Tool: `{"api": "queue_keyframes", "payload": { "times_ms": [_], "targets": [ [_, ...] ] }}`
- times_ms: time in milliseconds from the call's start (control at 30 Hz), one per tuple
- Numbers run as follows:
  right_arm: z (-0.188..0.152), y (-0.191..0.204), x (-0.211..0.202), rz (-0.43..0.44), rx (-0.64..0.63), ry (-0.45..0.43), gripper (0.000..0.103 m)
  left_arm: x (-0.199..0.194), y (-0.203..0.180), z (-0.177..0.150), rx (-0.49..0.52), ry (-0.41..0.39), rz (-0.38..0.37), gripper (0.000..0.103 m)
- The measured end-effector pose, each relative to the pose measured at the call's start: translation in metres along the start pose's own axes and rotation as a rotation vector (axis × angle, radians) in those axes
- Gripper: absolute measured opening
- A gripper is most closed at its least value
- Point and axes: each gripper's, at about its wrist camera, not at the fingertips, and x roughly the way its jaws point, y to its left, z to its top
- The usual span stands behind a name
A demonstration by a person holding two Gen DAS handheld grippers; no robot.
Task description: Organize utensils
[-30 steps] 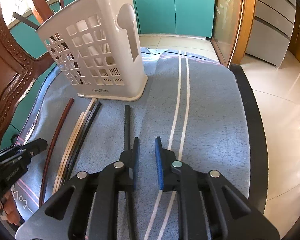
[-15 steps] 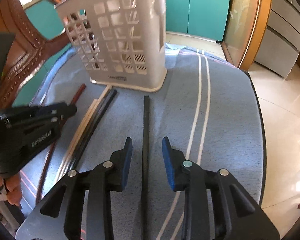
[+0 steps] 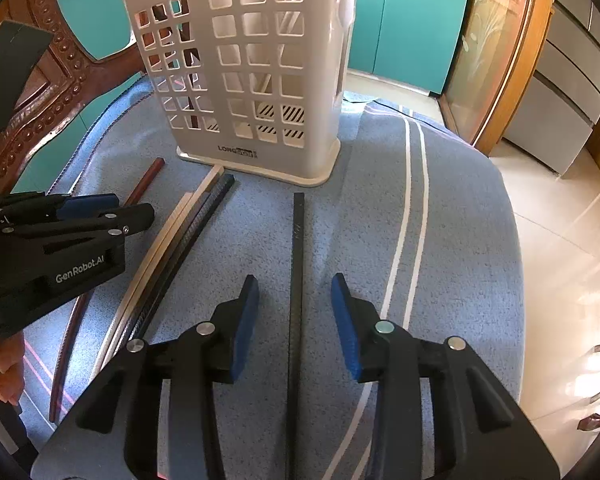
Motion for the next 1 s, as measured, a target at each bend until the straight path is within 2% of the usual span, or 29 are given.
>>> {"api": "queue_keyframes", "payload": {
  "times_ms": [300,367,433,467,500,533,567,733,833,1000],
  "targets": [
    [0.001,0.0,0.001,0.004,0.001,0.001,0.038,0.002,0.002,0.004,-0.015,0.002,-0.013,0.043],
    [0.002,0.0,0.001,0.002,-0.001,0.0,0.038,-0.001,0.001,-0.001,-0.014,0.001,-0.011,0.042],
    [0.002,0.001,0.001,0.002,-0.001,0.001,0.038,-0.005,-0.002,-0.006,-0.009,-0.001,-0.014,0.034],
    [0.003,0.001,0.001,0.002,-0.002,0.001,0.036,-0.007,-0.004,-0.008,-0.009,-0.002,-0.018,0.03],
    [0.002,0.001,0.001,0.005,-0.001,-0.001,0.024,-0.011,-0.006,-0.012,-0.01,-0.003,-0.022,0.022],
    [0.002,0.001,0.001,0.013,0.006,-0.004,0.017,-0.013,-0.006,-0.013,-0.011,-0.003,-0.026,0.011],
    [0.002,0.0,0.0,0.023,0.013,-0.004,0.008,-0.013,-0.005,-0.013,-0.018,-0.003,-0.043,0.008],
    [0.003,-0.01,-0.002,0.069,0.069,-0.013,0.006,-0.019,0.002,-0.017,-0.08,-0.016,-0.085,0.007],
    [0.005,-0.016,-0.013,0.084,0.083,-0.049,0.006,-0.032,0.004,-0.019,-0.081,-0.068,-0.083,0.007],
    [0.01,-0.025,-0.065,0.151,0.098,-0.19,0.006,-0.069,0.006,-0.027,-0.065,-0.179,-0.108,0.007]
  ]
}}
